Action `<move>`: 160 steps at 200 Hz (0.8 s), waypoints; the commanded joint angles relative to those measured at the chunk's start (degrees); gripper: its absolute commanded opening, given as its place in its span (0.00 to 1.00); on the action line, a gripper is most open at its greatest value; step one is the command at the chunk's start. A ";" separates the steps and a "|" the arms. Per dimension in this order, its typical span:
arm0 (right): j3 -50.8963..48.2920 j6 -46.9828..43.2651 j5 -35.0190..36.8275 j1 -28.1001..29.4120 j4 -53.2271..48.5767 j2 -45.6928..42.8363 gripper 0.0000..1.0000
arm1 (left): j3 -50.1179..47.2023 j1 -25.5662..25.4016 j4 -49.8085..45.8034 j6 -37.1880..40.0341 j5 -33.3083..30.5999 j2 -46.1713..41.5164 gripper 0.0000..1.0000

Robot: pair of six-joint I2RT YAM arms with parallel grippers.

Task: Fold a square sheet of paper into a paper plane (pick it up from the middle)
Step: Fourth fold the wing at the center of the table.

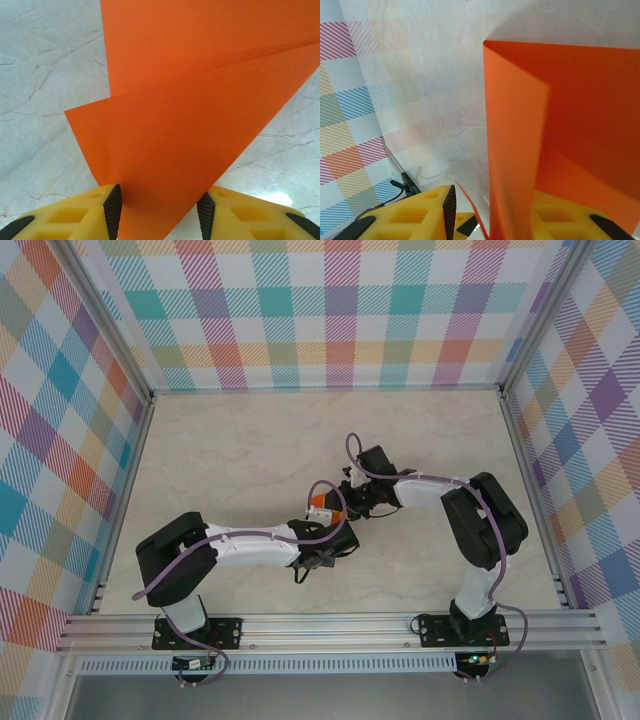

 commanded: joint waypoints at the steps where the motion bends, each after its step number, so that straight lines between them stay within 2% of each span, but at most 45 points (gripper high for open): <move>1: 0.87 -0.15 -0.68 -0.47 -0.39 0.12 0.34 | -0.59 -0.73 -0.83 -0.28 -1.79 0.64 0.45; 95: 0.77 -0.28 -0.26 -0.43 -0.96 0.04 0.34 | -0.75 -0.70 -0.43 0.65 -2.30 0.41 0.33; 124: 0.77 -0.33 0.08 -0.46 -1.49 -0.13 0.34 | -0.94 -0.70 0.38 1.67 -2.37 -0.33 0.27; 160: 0.86 -0.58 0.52 -0.46 -2.46 -1.25 0.35 | -0.94 -0.70 0.49 2.41 -2.60 -0.54 0.14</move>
